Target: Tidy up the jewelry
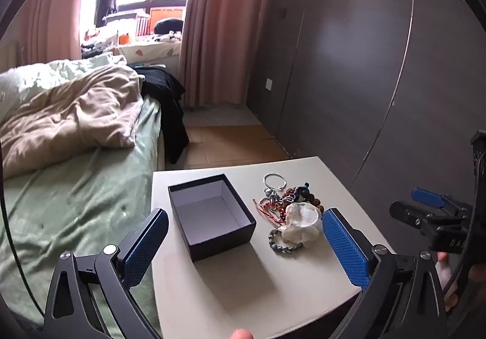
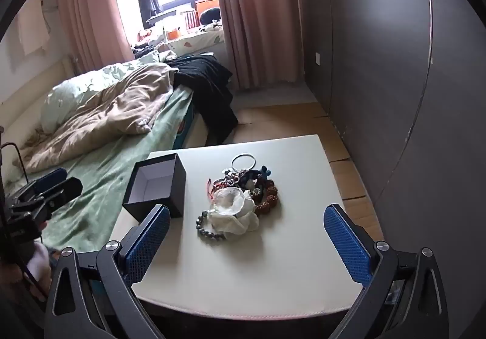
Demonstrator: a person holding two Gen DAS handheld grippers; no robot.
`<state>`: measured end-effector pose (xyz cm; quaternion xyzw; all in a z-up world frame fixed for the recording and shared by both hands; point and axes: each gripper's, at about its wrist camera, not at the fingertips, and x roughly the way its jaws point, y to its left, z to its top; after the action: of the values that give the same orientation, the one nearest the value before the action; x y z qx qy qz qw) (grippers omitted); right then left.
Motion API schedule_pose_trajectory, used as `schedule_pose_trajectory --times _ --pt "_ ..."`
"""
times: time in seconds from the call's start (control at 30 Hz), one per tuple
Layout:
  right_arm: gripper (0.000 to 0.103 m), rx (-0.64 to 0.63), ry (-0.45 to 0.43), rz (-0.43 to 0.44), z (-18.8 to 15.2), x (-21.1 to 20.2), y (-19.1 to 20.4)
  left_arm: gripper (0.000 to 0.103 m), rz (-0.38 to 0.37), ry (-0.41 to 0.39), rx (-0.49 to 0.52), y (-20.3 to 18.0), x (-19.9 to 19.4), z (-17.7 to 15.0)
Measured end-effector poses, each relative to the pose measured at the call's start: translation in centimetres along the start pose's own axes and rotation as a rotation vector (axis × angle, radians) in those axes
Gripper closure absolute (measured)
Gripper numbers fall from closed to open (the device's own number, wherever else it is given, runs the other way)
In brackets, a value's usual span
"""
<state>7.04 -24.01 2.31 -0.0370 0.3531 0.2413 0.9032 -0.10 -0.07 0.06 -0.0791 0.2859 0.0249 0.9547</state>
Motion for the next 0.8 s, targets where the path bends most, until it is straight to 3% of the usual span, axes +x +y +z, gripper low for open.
schedule_pose_trajectory --times 0.17,0.23,0.3,0.4,0.8 --pt "0.001 -0.034 0.016 -0.02 0.8 0.2 0.3 0.002 0.045 -0.093 0.094 -2.0 -1.7 -1.6" --pt "0.001 -0.04 0.004 -0.041 0.5 0.5 0.8 0.002 0.029 -0.012 0.074 -2.4 0.0 -1.0" --pt "0.001 -0.043 -0.031 -0.052 0.1 0.0 0.6 0.002 0.025 0.01 0.066 -3.1 1.0 -0.5" --pt "0.001 -0.048 -0.038 -0.083 0.1 -0.2 0.9 0.002 -0.006 -0.005 0.038 -2.0 0.0 -0.2" --pt "0.001 -0.022 -0.06 -0.065 0.5 -0.7 0.1 0.002 -0.03 -0.018 0.027 -2.1 -1.1 0.1"
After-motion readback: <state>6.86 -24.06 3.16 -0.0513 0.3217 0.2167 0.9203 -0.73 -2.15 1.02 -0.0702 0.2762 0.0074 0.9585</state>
